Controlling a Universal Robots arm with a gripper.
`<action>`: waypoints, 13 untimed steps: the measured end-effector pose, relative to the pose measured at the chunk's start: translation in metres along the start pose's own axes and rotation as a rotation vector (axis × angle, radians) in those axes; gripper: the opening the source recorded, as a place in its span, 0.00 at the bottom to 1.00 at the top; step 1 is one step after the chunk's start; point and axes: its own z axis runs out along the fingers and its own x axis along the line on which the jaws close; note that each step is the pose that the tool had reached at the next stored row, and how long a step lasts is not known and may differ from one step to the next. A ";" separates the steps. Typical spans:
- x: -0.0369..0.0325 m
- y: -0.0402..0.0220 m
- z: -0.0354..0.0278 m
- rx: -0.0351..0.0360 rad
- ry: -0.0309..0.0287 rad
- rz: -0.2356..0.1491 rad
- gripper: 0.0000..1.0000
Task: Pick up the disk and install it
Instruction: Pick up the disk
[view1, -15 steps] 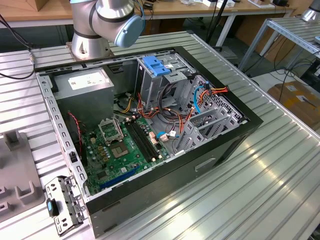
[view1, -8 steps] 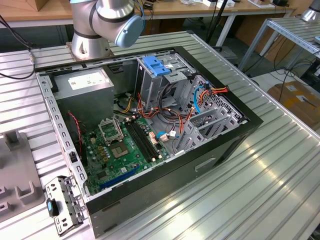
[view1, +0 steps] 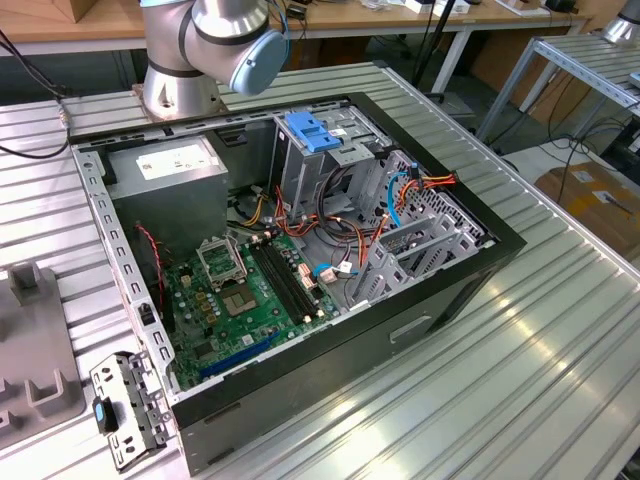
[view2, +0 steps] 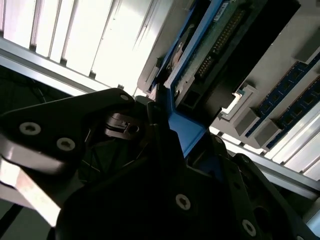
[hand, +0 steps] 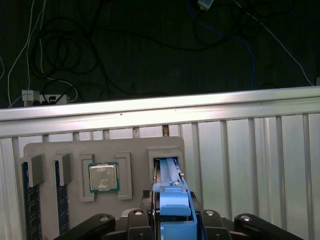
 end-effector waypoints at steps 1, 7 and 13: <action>0.0000 0.0000 0.0000 0.0000 0.0000 0.000 0.38; 0.0000 0.0000 0.0000 0.0000 0.0000 0.000 0.38; 0.0058 0.0004 -0.0002 -0.0009 -0.0002 -0.021 0.38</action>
